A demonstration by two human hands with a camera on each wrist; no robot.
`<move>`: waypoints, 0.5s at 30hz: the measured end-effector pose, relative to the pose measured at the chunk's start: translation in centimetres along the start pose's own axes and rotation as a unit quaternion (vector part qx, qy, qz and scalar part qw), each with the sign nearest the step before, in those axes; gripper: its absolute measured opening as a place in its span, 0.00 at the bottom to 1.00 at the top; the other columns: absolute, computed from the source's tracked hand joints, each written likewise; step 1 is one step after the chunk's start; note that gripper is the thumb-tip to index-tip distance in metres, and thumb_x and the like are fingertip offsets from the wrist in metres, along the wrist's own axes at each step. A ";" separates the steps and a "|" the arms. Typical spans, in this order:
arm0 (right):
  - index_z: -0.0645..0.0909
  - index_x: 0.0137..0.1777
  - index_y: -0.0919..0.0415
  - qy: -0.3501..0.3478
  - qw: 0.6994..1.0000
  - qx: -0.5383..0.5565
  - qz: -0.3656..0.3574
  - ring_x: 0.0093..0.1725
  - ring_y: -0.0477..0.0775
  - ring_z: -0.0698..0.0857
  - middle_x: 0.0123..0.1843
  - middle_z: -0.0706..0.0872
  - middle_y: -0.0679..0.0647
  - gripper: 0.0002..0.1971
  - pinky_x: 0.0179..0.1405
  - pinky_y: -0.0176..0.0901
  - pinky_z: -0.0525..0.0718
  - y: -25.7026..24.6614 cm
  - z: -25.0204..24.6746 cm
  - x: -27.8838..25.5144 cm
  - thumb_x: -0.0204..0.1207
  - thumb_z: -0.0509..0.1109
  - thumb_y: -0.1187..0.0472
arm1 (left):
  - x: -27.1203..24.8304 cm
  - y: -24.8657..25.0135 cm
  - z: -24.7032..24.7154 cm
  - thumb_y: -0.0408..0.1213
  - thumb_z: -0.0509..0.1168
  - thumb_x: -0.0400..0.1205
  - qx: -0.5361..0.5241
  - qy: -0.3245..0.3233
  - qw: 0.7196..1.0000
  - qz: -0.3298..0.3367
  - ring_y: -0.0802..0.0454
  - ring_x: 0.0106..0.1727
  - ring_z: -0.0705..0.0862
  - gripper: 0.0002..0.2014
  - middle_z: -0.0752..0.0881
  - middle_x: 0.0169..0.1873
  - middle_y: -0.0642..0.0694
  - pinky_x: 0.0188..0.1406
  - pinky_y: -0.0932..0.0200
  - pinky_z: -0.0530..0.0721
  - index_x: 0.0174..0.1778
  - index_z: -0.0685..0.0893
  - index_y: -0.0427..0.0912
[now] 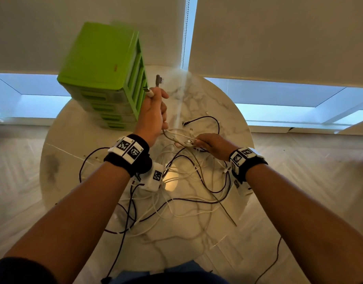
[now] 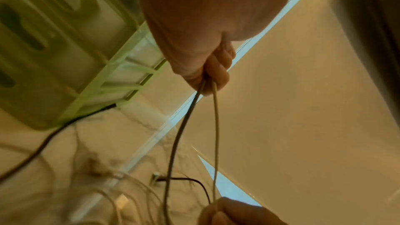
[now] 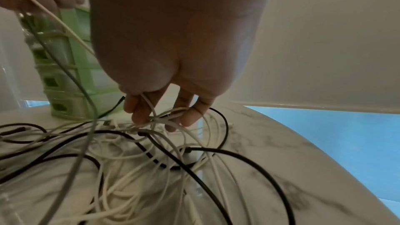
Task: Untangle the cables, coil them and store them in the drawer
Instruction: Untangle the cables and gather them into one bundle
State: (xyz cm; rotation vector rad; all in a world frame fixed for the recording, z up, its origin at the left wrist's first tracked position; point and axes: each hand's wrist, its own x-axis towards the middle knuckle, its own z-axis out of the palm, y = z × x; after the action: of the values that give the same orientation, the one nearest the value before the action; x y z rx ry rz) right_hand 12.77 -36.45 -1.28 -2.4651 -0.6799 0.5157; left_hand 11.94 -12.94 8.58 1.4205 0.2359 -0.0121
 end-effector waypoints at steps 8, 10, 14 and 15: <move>0.88 0.50 0.54 0.138 0.990 0.009 -0.004 0.43 0.45 0.86 0.42 0.90 0.46 0.13 0.47 0.30 0.76 -4.3 -3.2 1.2 0.88 0.62 0.54 | -0.1 -3.2 -1.3 0.61 0.68 0.83 0.351 -0.105 0.930 0.012 0.57 0.49 0.87 0.19 0.90 0.46 0.51 0.47 0.67 0.81 0.49 0.87 0.47; 0.88 0.52 0.53 0.146 0.989 0.015 -0.009 0.44 0.46 0.87 0.43 0.91 0.45 0.13 0.49 0.39 0.82 -4.8 -3.3 1.3 0.88 0.62 0.53 | -0.5 -3.6 -1.4 0.65 0.68 0.81 0.369 -0.125 0.921 -0.010 0.59 0.46 0.87 0.21 0.89 0.45 0.53 0.41 0.64 0.81 0.51 0.88 0.49; 0.89 0.53 0.56 0.144 0.989 0.033 -0.018 0.44 0.45 0.88 0.44 0.91 0.47 0.14 0.50 0.41 0.83 -5.1 -3.2 1.4 0.88 0.62 0.53 | -0.8 -3.4 -1.3 0.57 0.65 0.87 0.359 -0.146 0.922 -0.008 0.63 0.37 0.87 0.15 0.88 0.38 0.53 0.38 0.62 0.80 0.43 0.88 0.52; 0.89 0.52 0.57 0.130 0.990 0.044 -0.021 0.44 0.45 0.87 0.44 0.91 0.48 0.14 0.49 0.40 0.82 -5.1 -2.9 1.4 0.88 0.63 0.54 | -0.9 -3.1 -1.2 0.53 0.63 0.89 0.335 -0.139 0.932 -0.007 0.65 0.34 0.85 0.16 0.86 0.35 0.53 0.37 0.65 0.80 0.41 0.86 0.49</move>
State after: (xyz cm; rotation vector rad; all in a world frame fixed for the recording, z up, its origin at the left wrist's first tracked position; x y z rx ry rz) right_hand 13.49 -33.00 3.68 -2.3730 -0.5872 0.1974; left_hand 10.43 -12.37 5.57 2.0728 -0.0020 -0.3310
